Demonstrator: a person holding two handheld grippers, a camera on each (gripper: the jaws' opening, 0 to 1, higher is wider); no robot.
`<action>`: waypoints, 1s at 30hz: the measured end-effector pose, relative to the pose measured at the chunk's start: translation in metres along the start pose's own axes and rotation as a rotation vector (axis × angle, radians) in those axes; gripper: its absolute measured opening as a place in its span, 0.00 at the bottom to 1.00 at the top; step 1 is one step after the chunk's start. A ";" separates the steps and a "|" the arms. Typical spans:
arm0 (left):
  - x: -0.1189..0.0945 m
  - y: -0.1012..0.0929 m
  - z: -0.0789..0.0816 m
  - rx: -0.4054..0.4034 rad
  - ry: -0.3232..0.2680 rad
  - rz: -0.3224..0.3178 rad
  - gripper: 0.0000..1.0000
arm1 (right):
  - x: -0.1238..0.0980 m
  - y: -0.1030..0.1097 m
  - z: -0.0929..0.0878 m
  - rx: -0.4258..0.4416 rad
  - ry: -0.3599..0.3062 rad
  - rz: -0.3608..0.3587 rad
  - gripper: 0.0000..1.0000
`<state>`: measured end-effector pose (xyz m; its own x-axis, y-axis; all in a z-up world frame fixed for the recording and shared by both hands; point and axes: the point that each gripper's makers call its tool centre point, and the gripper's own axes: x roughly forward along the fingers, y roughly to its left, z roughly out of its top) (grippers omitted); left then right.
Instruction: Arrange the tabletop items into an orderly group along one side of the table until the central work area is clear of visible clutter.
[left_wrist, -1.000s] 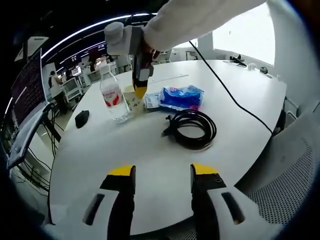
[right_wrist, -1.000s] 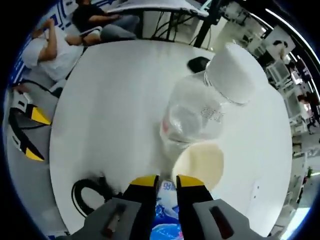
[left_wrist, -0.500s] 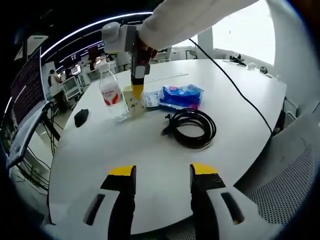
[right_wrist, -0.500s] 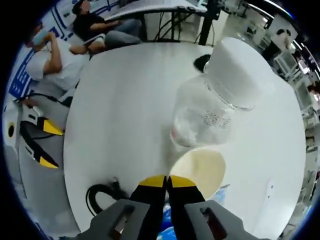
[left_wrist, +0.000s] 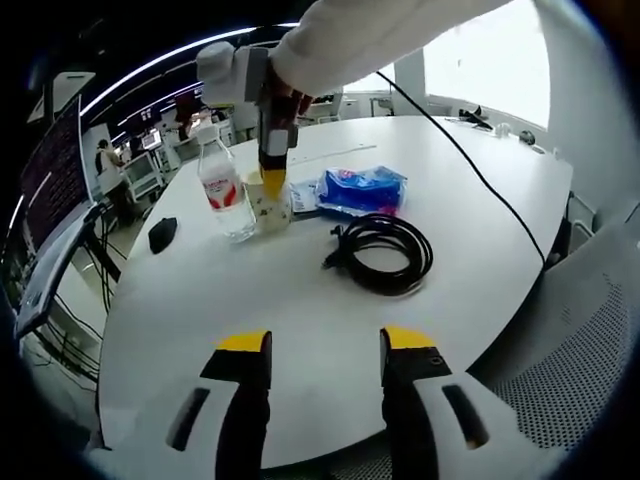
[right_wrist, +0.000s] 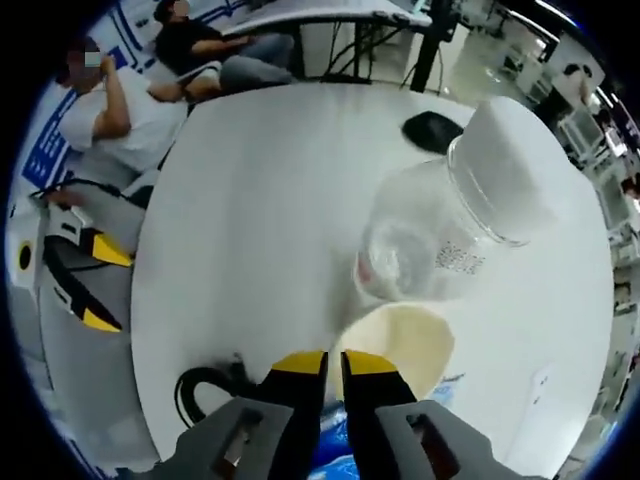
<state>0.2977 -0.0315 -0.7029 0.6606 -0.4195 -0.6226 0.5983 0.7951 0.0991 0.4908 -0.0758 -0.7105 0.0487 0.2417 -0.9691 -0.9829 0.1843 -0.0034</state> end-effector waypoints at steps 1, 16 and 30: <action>0.000 0.000 0.000 0.000 0.000 0.000 0.43 | 0.000 0.000 0.001 0.000 -0.003 -0.002 0.11; 0.001 -0.002 -0.002 0.011 0.013 -0.007 0.44 | -0.013 -0.007 -0.003 -0.018 -0.106 -0.125 0.30; 0.001 -0.005 -0.002 0.024 0.017 -0.014 0.45 | -0.053 -0.005 -0.010 0.160 -0.333 -0.268 0.58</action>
<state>0.2949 -0.0351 -0.7059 0.6443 -0.4227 -0.6374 0.6181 0.7786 0.1085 0.4914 -0.0993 -0.6613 0.3775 0.4537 -0.8072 -0.8894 0.4203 -0.1797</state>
